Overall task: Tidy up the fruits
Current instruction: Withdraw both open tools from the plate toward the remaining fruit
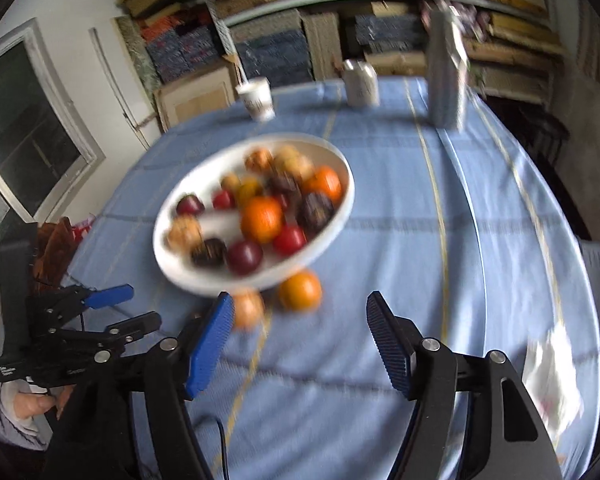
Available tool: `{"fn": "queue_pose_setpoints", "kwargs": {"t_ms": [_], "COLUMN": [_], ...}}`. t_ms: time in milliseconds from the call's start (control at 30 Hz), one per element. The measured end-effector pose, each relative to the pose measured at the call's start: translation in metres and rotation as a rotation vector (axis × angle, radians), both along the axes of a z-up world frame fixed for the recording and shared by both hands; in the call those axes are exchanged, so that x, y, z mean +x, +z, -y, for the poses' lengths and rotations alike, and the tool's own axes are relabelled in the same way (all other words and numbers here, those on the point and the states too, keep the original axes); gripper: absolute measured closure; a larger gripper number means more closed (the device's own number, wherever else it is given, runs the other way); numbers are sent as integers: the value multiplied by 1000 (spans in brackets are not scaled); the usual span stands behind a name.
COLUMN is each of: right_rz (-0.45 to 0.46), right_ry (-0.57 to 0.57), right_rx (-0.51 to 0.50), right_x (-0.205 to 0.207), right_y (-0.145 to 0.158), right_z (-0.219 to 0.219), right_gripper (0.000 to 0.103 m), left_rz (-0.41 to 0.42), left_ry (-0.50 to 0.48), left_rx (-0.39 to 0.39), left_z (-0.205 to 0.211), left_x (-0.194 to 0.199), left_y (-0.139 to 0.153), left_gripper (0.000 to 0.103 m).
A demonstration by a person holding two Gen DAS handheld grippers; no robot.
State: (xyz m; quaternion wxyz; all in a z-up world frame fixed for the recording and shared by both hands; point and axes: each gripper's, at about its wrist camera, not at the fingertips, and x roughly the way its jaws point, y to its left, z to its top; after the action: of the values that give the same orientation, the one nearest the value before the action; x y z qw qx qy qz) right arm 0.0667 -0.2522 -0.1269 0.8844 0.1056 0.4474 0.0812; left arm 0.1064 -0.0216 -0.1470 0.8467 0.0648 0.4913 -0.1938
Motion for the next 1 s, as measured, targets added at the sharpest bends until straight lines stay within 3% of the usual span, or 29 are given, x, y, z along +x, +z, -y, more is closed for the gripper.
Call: {"fn": "queue_pose_setpoints", "kwargs": {"t_ms": [267,600,700,833,1000], "right_rz": [-94,-86,-93,-96,-91], "right_ry": [-23,-84,-97,-90,-74], "right_rx": [14,6,8,9,4], "right_x": [-36,-57,-59,-59,-58], "right_y": [-25,-21,-23,-24,-23], "right_z": [10,31,35,34,31], "right_gripper": [33,28,28,28,28], "left_rz": [-34,-53,-79,-74,-81], "left_ry": [-71,-110,-117,-114,-97], "left_rx": [-9,-16,-15,-19,-39], "left_z": [23,45,46,45,39], "left_x": [-18,-12,-10,-10,-7], "left_y": [-13,-24,-31,-31,-31], "left_gripper": [33,34,48,50,64]}}
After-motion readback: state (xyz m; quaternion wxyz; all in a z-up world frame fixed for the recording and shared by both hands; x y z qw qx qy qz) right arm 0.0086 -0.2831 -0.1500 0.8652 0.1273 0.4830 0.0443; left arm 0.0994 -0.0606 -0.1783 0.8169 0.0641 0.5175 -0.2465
